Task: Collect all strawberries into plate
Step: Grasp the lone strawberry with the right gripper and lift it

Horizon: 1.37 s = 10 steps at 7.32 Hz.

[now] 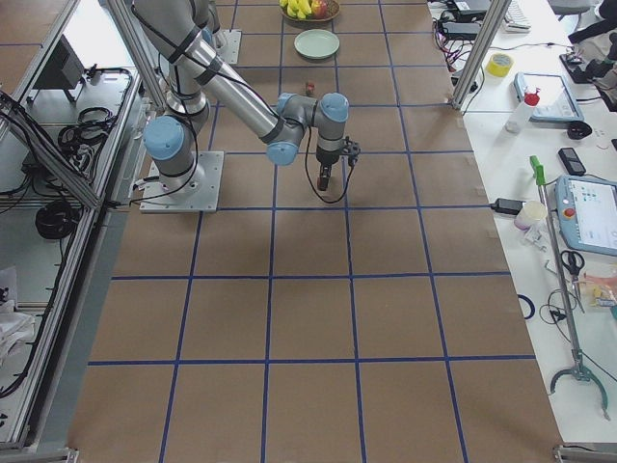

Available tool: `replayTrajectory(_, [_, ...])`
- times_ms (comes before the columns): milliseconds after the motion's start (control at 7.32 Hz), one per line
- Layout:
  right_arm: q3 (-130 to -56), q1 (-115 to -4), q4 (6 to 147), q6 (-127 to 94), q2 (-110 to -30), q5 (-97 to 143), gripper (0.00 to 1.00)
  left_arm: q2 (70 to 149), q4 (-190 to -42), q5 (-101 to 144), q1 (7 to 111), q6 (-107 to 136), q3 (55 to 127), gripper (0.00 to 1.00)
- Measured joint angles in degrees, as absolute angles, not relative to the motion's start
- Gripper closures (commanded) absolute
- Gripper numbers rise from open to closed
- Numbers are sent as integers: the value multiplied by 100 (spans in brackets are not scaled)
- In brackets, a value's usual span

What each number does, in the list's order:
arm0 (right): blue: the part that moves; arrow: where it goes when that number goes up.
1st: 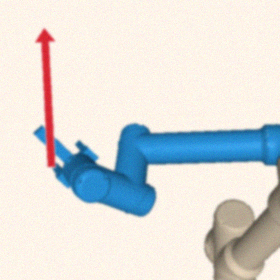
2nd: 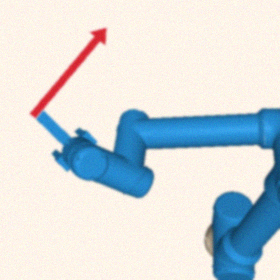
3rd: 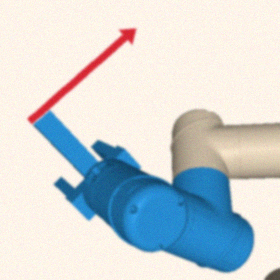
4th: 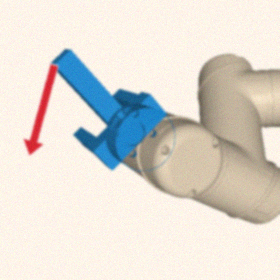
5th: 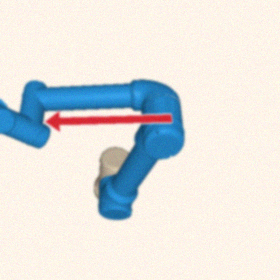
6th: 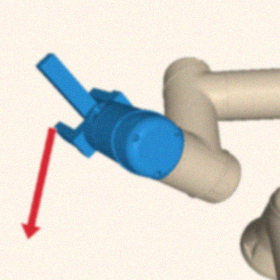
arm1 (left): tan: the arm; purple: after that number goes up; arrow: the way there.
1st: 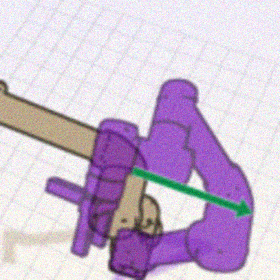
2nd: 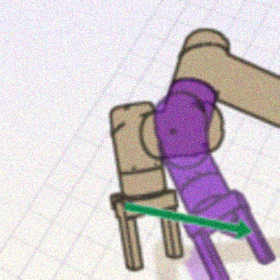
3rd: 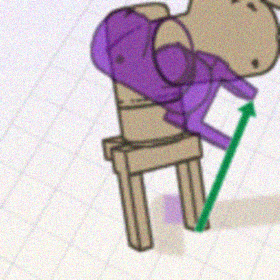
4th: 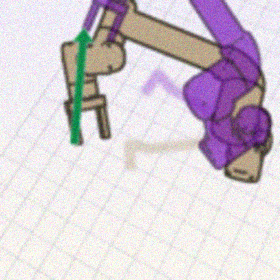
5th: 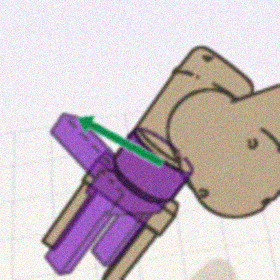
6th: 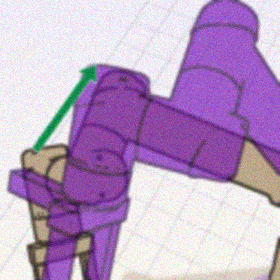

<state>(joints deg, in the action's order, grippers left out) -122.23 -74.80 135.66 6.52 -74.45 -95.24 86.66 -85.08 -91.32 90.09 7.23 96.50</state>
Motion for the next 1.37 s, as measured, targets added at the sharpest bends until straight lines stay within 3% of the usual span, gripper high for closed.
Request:
replayTrajectory(137, [-12269,-7481,13547,649,-7440,-9547,48,8666,-8508,-9132,9009,725,9653,0])
replayTrajectory(273, [-12299,-7481,13540,647,-7438,-9541,75,8666,-8508,-9132,9009,725,9656,0])
replayTrajectory(410, [-12300,-7483,13539,658,-7440,-9549,87,8666,-8508,-9132,9009,725,9658,0])
replayTrajectory(957, [-12175,-7594,13478,667,-7550,-9766,91,8666,-8509,-9124,9009,729,9659,0])
replayTrajectory(1367, [-11198,-8692,12290,122,-7700,-9751,91,8666,-8506,-9121,9009,729,9663,0])
